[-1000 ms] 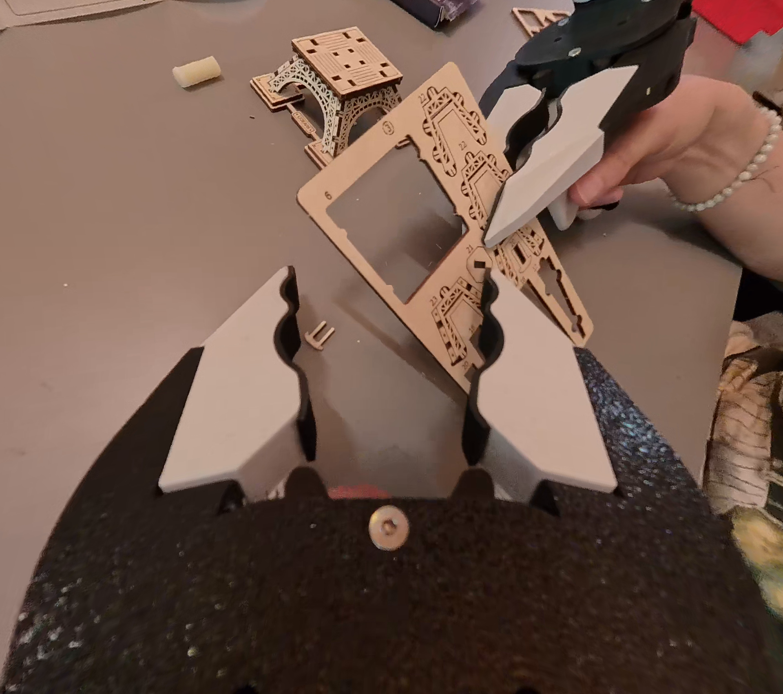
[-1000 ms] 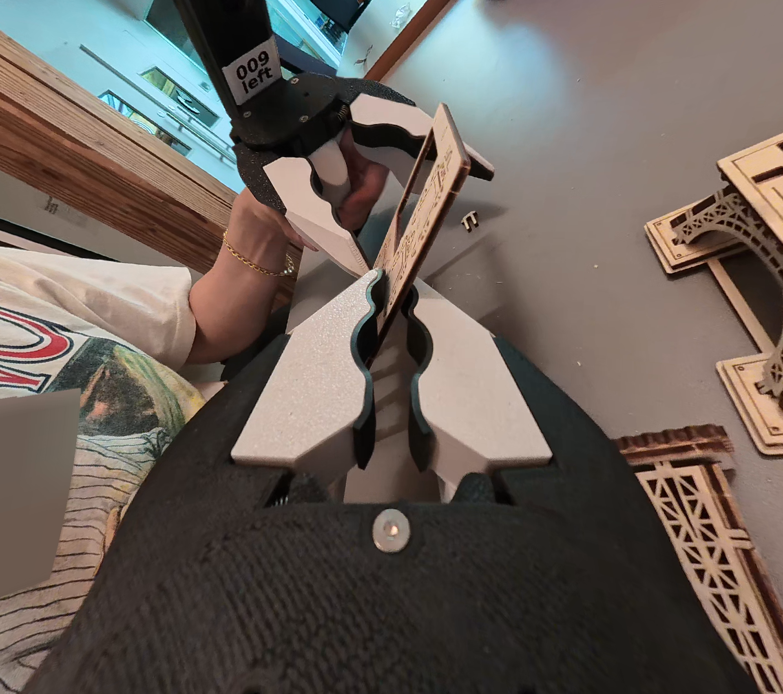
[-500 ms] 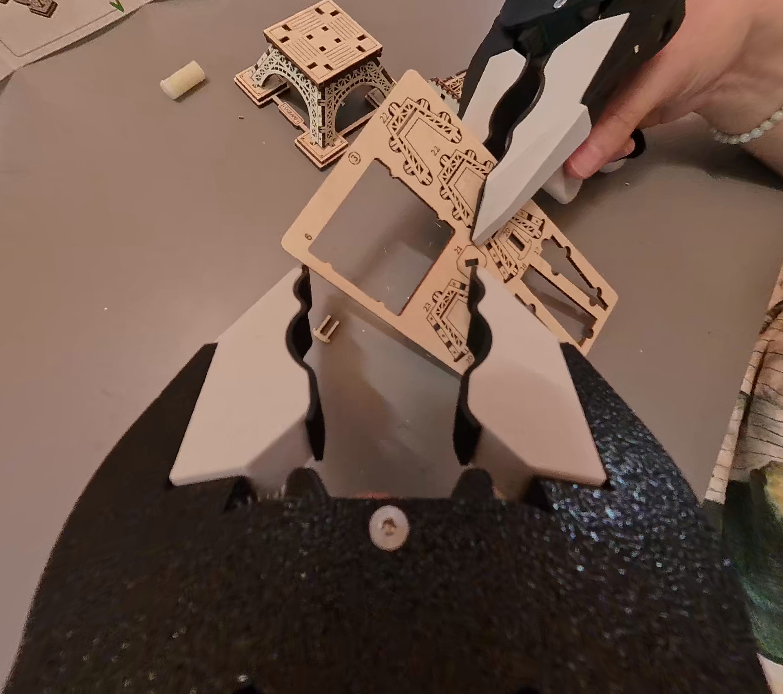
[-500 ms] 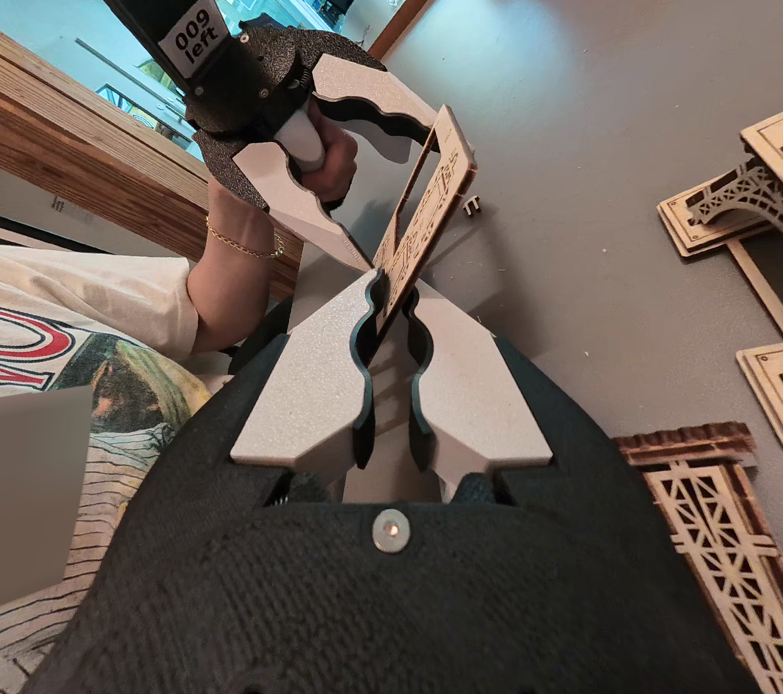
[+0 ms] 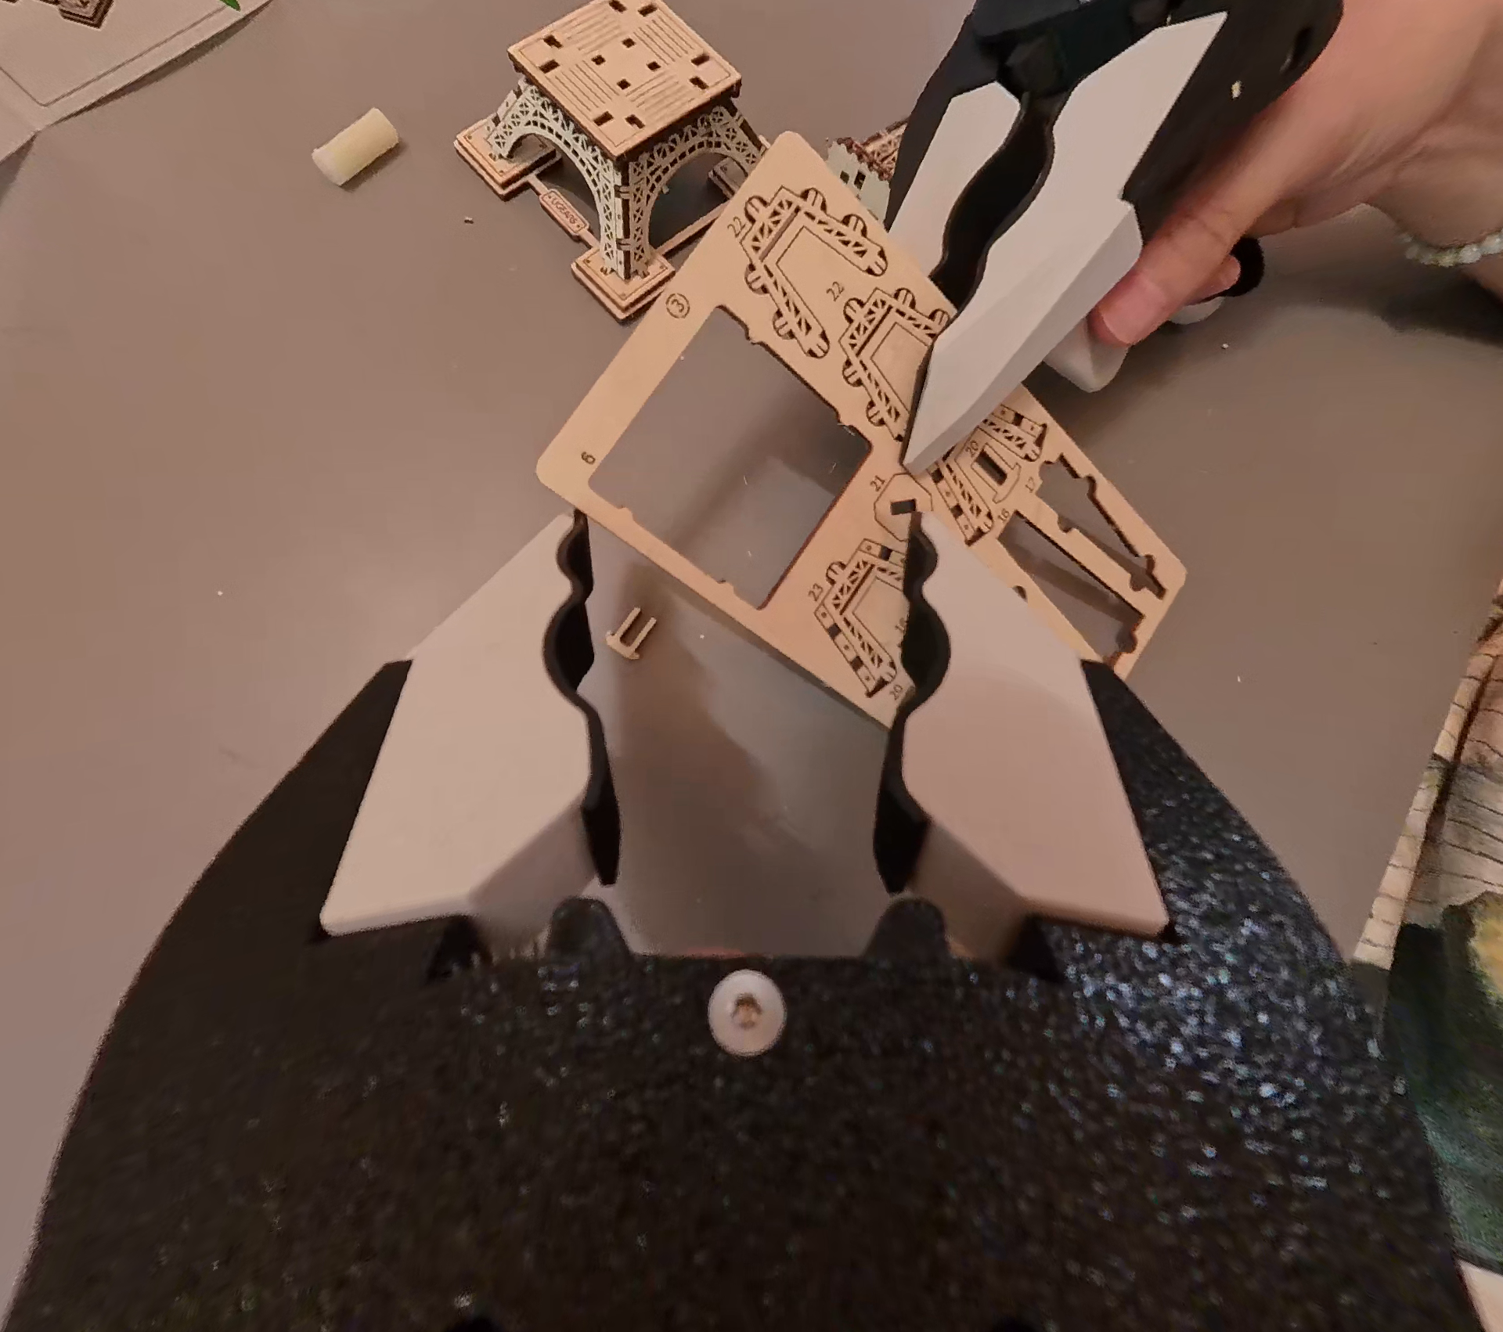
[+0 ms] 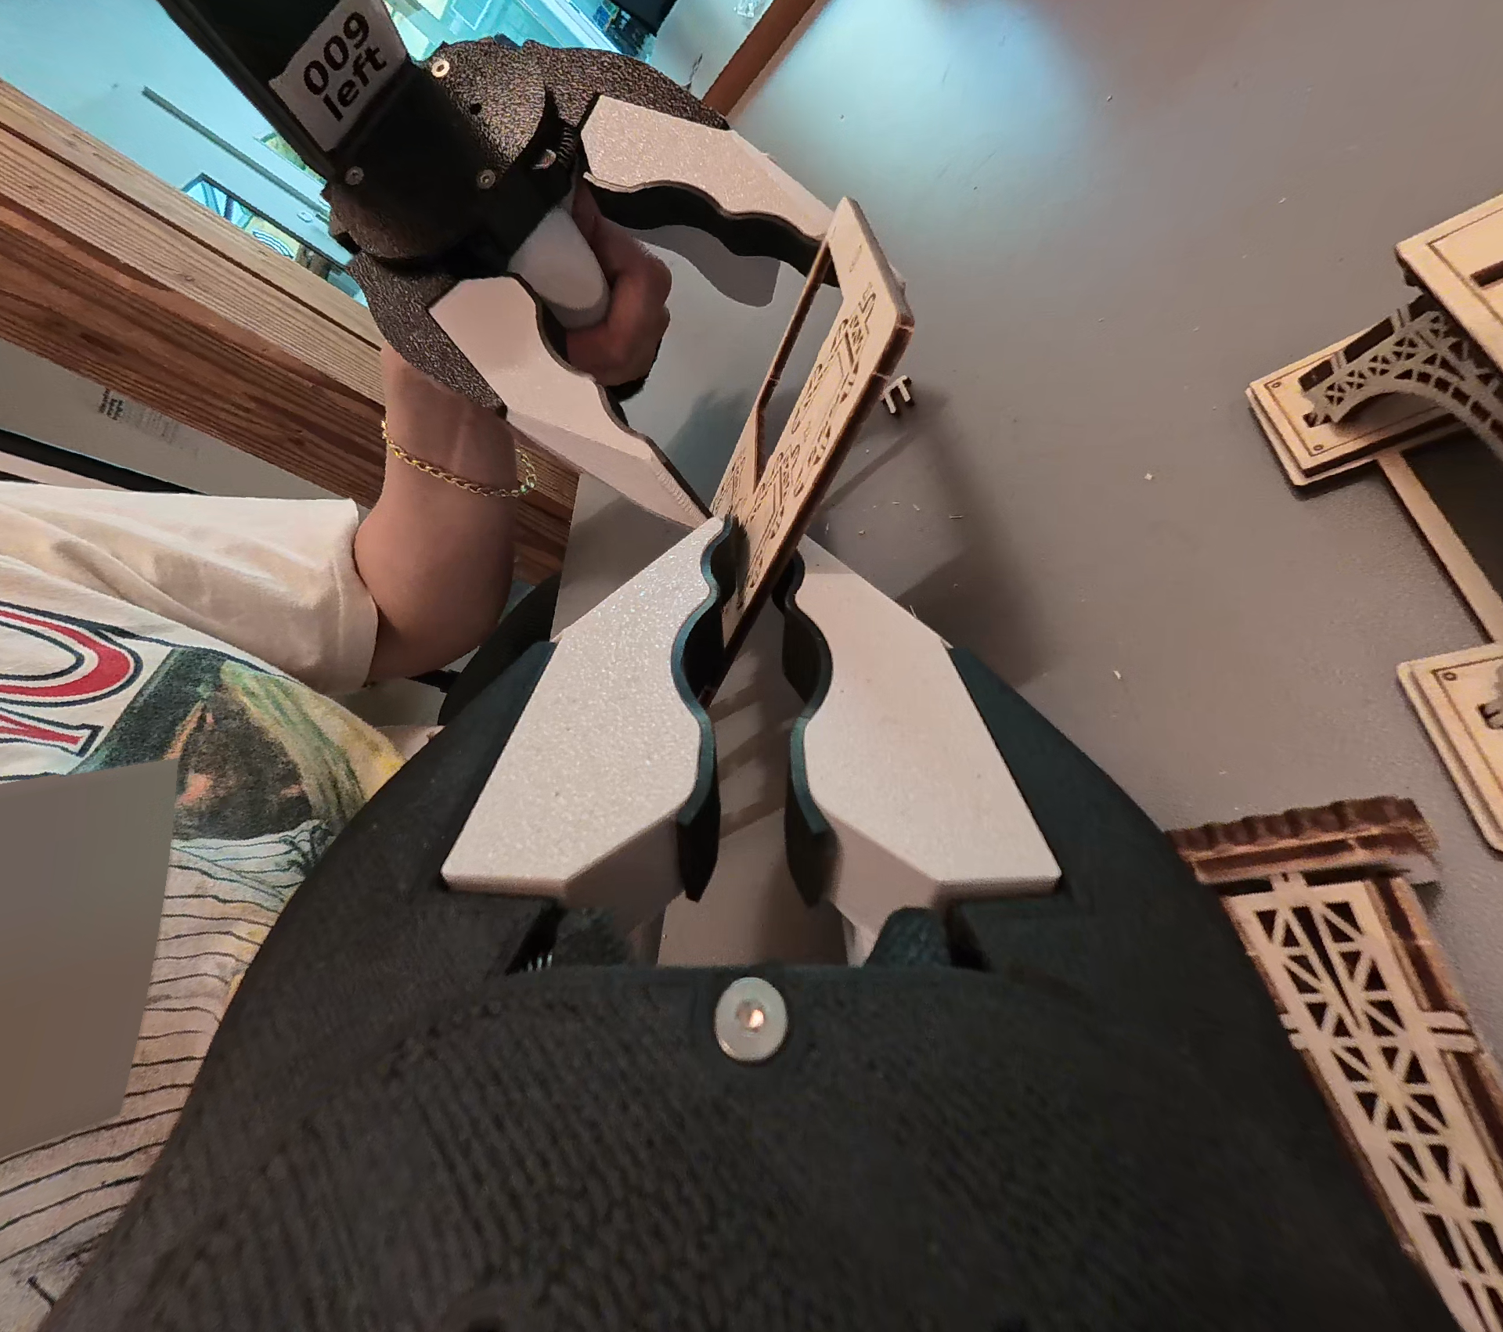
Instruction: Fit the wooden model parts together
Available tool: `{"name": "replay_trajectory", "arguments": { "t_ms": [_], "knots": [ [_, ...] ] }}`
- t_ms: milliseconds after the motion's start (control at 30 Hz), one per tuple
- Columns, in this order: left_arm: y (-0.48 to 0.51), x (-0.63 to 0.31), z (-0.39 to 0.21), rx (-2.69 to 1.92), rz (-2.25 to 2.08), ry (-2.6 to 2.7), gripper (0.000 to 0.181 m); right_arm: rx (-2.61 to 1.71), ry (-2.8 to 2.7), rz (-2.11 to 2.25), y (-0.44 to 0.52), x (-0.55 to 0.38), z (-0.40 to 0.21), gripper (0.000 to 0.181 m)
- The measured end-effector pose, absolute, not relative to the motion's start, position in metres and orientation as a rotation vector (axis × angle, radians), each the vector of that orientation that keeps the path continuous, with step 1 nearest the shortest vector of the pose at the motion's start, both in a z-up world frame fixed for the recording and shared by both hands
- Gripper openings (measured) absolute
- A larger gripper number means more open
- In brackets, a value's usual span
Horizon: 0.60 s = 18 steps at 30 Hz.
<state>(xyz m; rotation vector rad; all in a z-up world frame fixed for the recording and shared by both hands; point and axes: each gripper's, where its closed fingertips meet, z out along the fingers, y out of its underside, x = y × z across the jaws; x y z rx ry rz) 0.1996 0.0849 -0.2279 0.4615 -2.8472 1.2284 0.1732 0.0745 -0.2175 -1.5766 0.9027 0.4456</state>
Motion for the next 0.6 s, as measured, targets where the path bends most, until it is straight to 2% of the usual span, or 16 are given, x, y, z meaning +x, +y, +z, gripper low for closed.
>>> {"name": "replay_trajectory", "arguments": {
  "t_ms": [233, 500, 600],
  "knots": [
    [0.084, 0.207, -0.22, 0.517, 1.271, -2.926, 0.083, -1.592, 0.93, 0.431, 0.074, 0.175, -0.221, 0.006],
    [0.083, 0.205, -0.232, 0.438, 1.098, -3.09, 0.085, -1.618, 0.958, 0.443, 0.074, 0.174, -0.227, 0.006],
    [0.081, 0.198, -0.241, 0.346, 0.942, -3.124, 0.073, -1.667, 1.004, 0.457, 0.076, 0.171, -0.238, 0.007]
  ]
}}
